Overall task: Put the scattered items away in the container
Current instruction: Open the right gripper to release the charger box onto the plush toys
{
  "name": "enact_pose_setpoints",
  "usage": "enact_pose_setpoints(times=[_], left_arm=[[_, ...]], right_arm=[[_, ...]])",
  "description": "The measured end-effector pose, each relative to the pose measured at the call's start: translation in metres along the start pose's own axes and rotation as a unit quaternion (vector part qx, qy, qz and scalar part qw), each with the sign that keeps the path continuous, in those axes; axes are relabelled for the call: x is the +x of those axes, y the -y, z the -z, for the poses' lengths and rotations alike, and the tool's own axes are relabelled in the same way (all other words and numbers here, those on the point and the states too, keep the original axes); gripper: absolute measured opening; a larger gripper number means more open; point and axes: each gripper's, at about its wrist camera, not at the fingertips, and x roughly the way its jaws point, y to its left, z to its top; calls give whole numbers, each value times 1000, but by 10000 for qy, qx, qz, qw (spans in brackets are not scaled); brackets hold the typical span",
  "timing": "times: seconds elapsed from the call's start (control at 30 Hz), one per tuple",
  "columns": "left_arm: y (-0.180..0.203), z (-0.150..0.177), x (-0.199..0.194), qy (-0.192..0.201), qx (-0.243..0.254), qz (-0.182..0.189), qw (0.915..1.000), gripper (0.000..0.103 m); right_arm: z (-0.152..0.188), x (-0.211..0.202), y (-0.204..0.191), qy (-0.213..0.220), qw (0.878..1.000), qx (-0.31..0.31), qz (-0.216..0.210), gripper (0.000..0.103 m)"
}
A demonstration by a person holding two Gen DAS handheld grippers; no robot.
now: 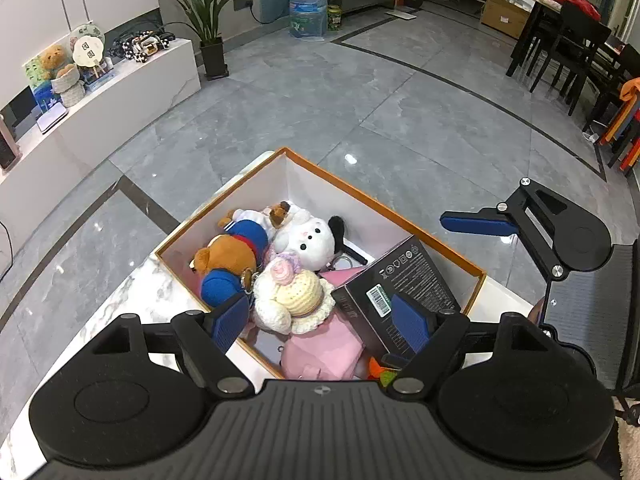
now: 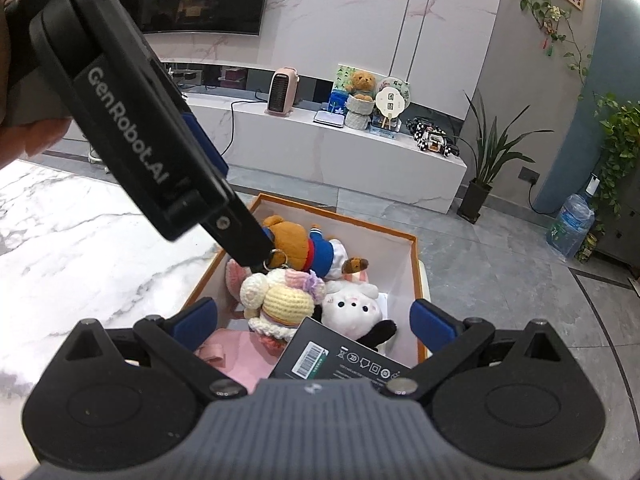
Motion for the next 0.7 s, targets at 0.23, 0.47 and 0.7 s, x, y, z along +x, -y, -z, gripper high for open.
enact_pose_setpoints(times=[0.23, 0.47, 0.7], left_arm=[[0, 10, -10, 293, -173, -136, 9993, 93], [-5, 33, -24, 758, -674, -373, 9941, 93], [-2, 46, -39, 1134, -983, -562, 9871, 94]], right_arm=[[-3, -7, 17, -318, 9965, 725, 256, 103], [-5, -1, 16, -545, 9921, 1002, 520, 103], [-8, -9, 25, -273, 9824, 1634, 860, 103]])
